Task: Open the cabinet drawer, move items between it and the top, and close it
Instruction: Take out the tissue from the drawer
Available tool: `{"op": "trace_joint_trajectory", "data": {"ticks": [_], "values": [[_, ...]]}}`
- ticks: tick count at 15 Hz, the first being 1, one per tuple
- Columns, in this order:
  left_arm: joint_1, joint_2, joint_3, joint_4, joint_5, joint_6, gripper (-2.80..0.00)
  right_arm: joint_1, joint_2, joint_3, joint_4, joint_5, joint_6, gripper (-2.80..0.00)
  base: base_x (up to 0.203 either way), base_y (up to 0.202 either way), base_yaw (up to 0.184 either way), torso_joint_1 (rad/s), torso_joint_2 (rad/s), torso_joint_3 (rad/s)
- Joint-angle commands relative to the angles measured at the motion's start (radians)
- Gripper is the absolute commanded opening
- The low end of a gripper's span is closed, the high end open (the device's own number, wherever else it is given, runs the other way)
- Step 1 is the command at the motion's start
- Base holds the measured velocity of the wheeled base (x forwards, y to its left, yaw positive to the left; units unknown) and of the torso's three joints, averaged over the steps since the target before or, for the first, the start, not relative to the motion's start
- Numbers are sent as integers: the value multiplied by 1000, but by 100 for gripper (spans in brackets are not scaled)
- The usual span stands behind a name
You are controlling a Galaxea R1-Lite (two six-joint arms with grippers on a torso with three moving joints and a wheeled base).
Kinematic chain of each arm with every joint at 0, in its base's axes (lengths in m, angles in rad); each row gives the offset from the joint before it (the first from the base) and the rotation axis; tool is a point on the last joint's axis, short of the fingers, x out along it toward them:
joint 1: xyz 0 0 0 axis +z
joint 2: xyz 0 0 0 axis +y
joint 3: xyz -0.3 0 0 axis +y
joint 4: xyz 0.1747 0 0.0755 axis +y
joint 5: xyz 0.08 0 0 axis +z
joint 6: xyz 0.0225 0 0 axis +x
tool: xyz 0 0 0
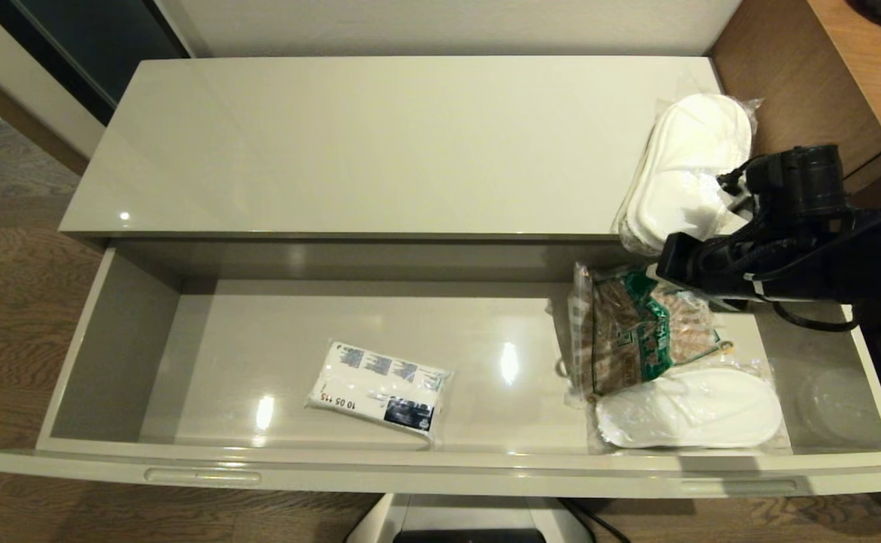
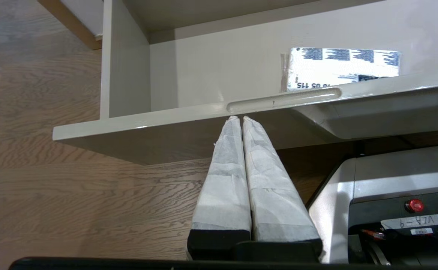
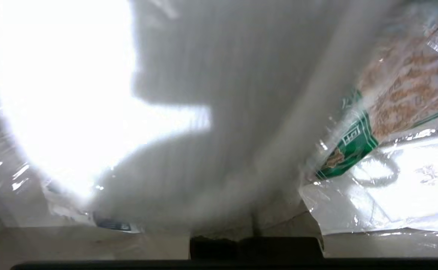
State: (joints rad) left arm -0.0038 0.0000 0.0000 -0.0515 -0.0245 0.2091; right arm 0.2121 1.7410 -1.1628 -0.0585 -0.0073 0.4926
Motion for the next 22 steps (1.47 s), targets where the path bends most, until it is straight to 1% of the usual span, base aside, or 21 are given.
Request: {"op": "trace_joint_trajectory", "data": {"ticks": [1,6,7,8,9,13,16,17,19,22], "values": [[1,2,0,-1,0,1,-280,0,-66,-4,-1,-5,1,-280,0,0,0,0,0,0],[1,2,0,-1,0,1,-280,1,-176,-4,32,-55,-36,-280,0,0,0,0,0,0],[1,2,0,-1,0,1,-280,-1,-194,0,28,-70,-63,-280,0,0,0,0,0,0],[1,2,0,-1,0,1,-280,-2,-191,4,18,-122,-77,-280,0,0,0,0,0,0],[1,2,0,-1,0,1,-280,-2,-176,5,12,-153,-81,-280,0,0,0,0,0,0],[1,2,0,-1,0,1,-280,-5,-122,-5,-19,-184,-84,-280,0,0,0,0,0,0],[1,2,0,-1,0,1,-280,-6,-49,-13,-55,-231,-101,-280,0,0,0,0,0,0],[1,2,0,-1,0,1,-280,-2,-75,-12,-43,-232,-120,-280,0,0,0,0,0,0],[1,2,0,-1,0,1,-280,14,-173,-4,32,-224,-151,-280,0,0,0,0,0,0],[1,2,0,-1,0,1,-280,38,-354,11,219,-186,-163,-280,0,0,0,0,0,0]]}}
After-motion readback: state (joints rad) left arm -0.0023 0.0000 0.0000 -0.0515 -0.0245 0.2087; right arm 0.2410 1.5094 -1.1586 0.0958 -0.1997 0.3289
